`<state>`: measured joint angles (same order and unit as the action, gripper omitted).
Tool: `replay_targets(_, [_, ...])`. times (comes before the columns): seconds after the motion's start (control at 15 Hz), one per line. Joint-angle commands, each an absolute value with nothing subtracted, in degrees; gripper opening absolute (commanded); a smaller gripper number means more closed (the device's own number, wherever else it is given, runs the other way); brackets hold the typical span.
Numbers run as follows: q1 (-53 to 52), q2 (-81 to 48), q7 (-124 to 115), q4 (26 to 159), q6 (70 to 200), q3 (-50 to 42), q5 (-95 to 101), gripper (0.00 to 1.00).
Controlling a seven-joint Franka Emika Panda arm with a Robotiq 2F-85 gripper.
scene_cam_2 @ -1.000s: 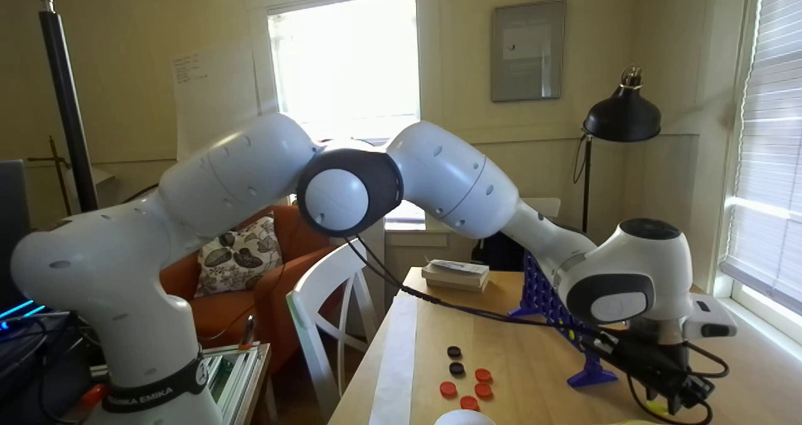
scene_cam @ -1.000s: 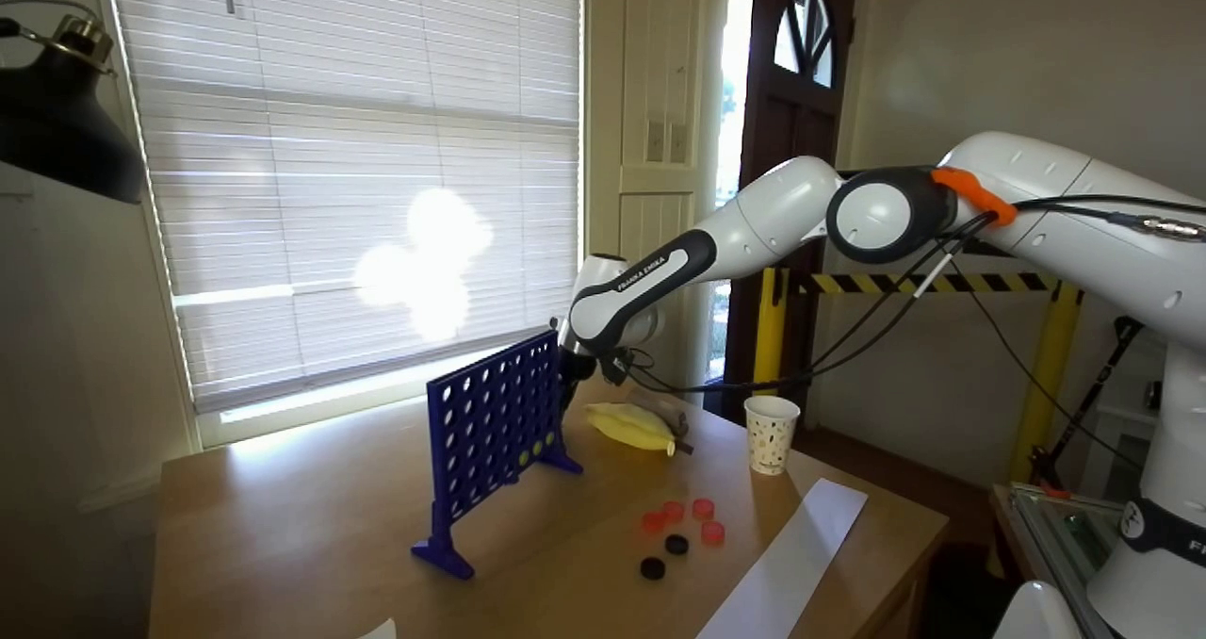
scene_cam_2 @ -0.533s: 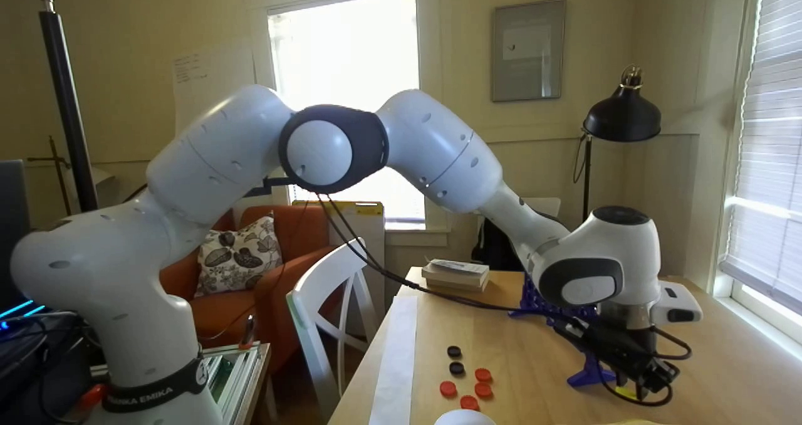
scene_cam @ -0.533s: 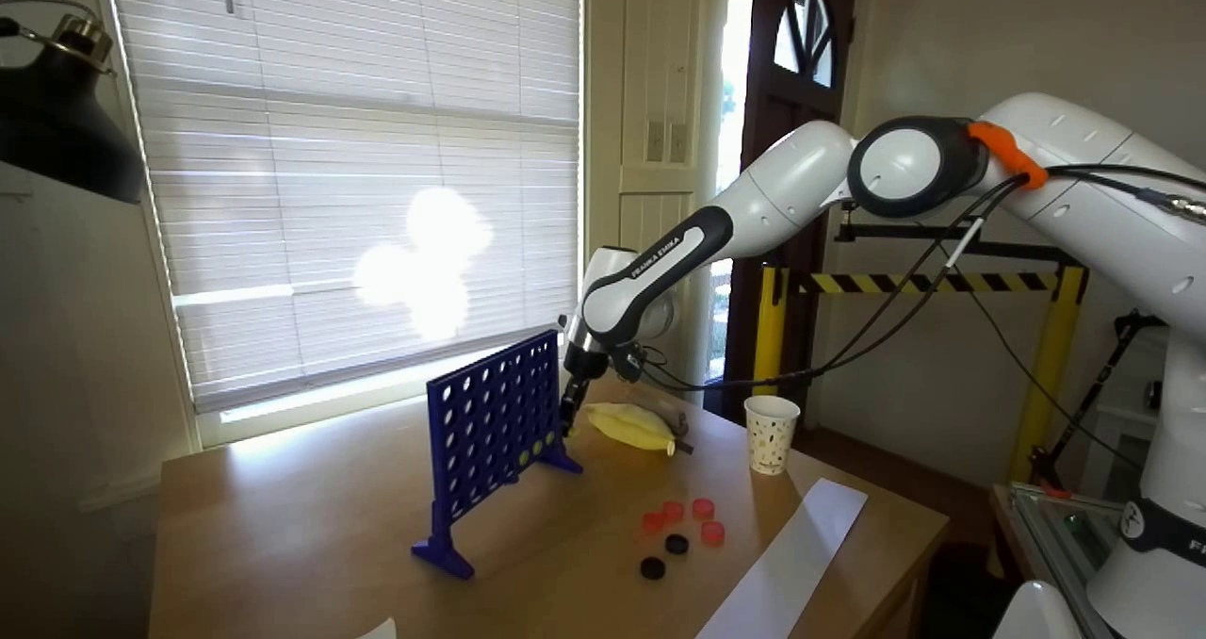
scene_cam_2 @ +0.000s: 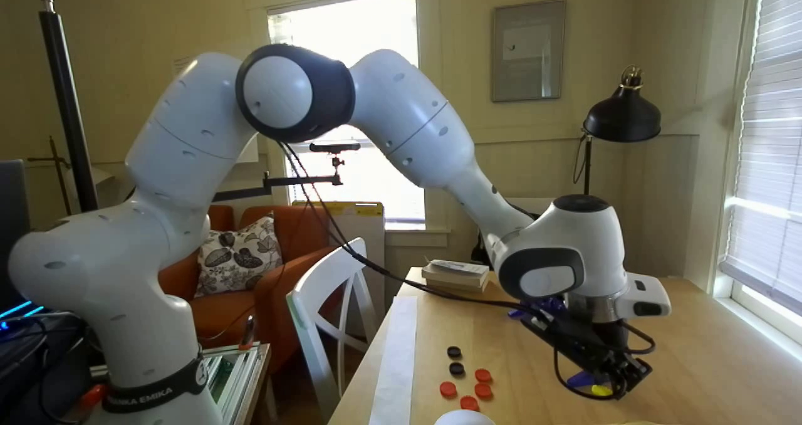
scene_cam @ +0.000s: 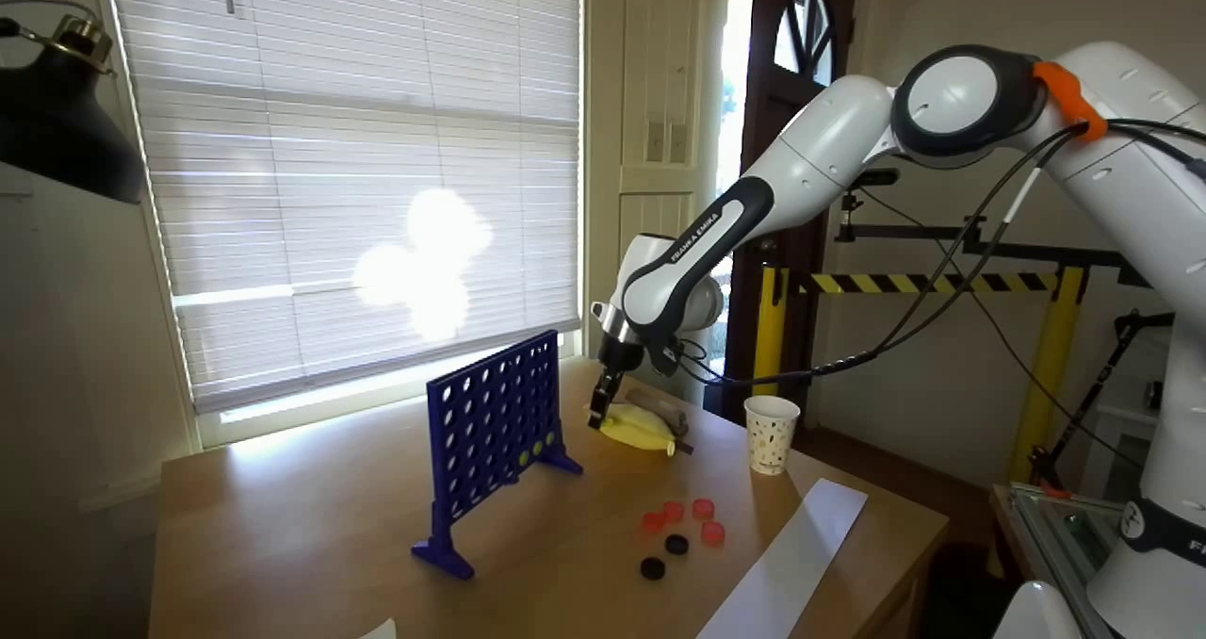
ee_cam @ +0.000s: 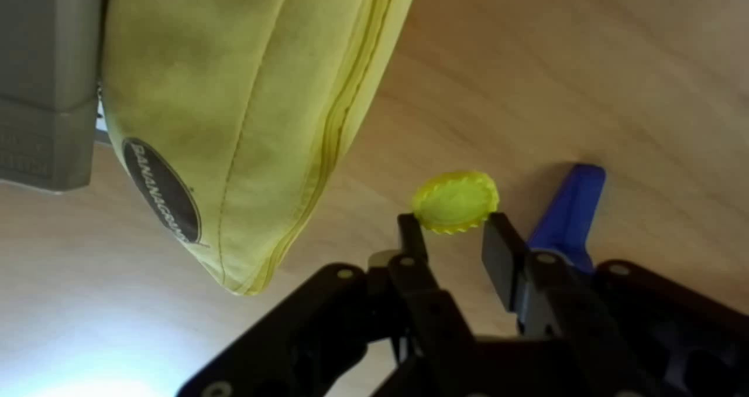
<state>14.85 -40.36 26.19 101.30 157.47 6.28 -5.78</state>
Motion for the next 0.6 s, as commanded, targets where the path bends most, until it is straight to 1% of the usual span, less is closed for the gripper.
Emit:
replay_targets(0.0, [17.2,-34.0,24.6,111.0,160.2,9.2,-8.1,0.08])
replay_targets(0.27, [19.8,-31.3,25.2,115.9,162.0,13.7,-12.5,0.08])
replay_targets(0.53, [19.1,-30.6,24.0,119.0,164.7,15.0,-13.7,0.08])
